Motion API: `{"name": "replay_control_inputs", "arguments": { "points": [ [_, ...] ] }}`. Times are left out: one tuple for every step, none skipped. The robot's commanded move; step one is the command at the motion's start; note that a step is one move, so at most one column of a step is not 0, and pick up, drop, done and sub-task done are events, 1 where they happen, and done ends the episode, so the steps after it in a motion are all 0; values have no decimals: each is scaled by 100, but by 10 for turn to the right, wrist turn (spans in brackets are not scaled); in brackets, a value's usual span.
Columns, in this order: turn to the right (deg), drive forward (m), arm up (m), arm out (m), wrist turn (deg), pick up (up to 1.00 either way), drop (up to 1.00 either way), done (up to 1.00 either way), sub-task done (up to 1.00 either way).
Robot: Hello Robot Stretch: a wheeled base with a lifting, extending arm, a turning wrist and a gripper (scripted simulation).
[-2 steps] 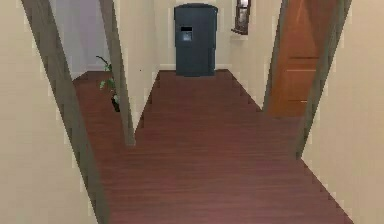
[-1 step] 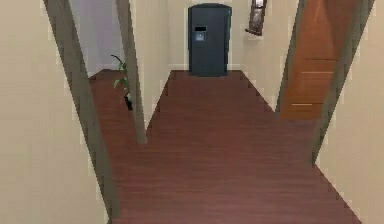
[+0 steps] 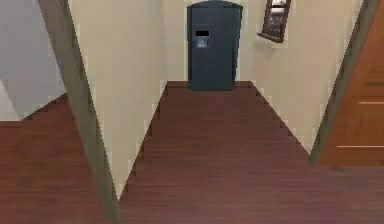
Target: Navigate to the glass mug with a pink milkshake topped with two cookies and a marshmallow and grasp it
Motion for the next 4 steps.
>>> {"name": "replay_control_inputs", "arguments": {
  "points": [
    [0,50,0,0,0,0,0,0,0],
    [-450,0,0,0,0,0,0,0,0],
    [-390,0,0,0,0,0,0,0,0],
    [0,75,0,0,0,0,0,0,0]
  ]
}}
